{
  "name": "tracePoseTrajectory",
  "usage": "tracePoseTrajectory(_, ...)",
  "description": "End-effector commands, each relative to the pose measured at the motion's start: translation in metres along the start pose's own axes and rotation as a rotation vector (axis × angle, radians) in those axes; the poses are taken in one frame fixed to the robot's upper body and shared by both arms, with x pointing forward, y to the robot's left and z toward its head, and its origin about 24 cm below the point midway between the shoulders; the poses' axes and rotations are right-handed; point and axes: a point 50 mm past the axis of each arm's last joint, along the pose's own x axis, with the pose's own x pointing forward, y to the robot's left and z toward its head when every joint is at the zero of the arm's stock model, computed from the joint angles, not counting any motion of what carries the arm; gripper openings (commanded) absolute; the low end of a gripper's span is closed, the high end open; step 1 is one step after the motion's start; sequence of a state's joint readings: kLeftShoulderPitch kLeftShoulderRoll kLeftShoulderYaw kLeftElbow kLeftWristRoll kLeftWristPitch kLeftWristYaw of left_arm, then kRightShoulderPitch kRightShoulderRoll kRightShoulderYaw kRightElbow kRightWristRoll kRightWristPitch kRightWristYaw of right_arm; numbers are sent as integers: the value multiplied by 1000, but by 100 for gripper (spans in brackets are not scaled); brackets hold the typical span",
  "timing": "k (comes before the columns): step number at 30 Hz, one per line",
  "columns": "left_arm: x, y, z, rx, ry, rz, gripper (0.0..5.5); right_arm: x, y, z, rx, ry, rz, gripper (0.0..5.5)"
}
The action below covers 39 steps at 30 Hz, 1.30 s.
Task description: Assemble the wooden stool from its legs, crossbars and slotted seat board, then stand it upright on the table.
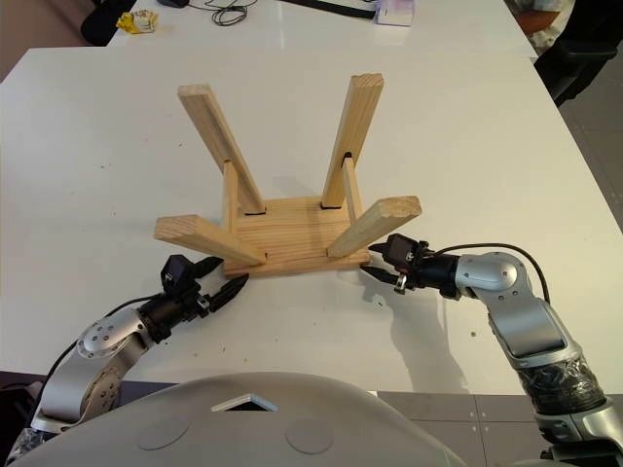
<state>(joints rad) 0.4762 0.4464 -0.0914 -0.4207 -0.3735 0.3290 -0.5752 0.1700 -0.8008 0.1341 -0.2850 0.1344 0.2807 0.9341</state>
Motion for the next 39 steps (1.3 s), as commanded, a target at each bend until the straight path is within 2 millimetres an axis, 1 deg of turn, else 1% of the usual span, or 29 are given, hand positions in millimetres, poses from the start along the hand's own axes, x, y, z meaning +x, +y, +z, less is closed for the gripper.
tracePoseTrajectory(1, 2, 1, -10, -33, 42, 4, 365, 5, 3, 1, -12, -2, 14, 201)
tracePoseTrajectory(3, 3, 1, -10, -41, 39, 2, 365, 8, 4, 2, -12, -7, 24, 201)
tracePoseTrajectory(4, 4, 0, -10, -44, 38, -2, 345, 10, 4, 3, -11, -10, 27, 201)
tracePoseTrajectory(6, 4, 0, -9, -47, 35, -11, 332, 12, 5, 4, -1, -24, 36, 201)
tracePoseTrajectory(10, 5, 4, -6, -45, 32, -16, 315, 14, 7, 6, 3, -31, 41, 161)
tracePoseTrajectory(14, 4, 4, -3, -44, 25, -29, 306, 14, 7, 7, 2, -35, 41, 155)
tracePoseTrajectory(22, 0, -2, 18, -25, -11, -82, 293, 8, 14, 18, -15, -63, 57, 154)
tracePoseTrajectory(26, -13, -9, 33, -6, -17, -102, 292, -8, 23, 27, -11, -67, 87, 151)
tracePoseTrajectory(29, -28, -17, 47, -8, -34, -92, 286, -28, 31, 40, -1, -72, 122, 143)
tracePoseTrajectory(32, -42, -29, 55, -17, -38, -93, 269, -46, 37, 50, -23, -51, 161, 130)
tracePoseTrajectory(33, -46, -33, 57, -14, -35, -98, 265, -52, 38, 54, -34, -42, 167, 129)
tracePoseTrajectory(35, -51, -39, 62, -12, -34, -102, 259, -61, 36, 59, -55, -29, 170, 110)
tracePoseTrajectory(39, -54, -45, 74, -24, -70, -98, 256, -70, 32, 69, -87, -23, 172, 97)
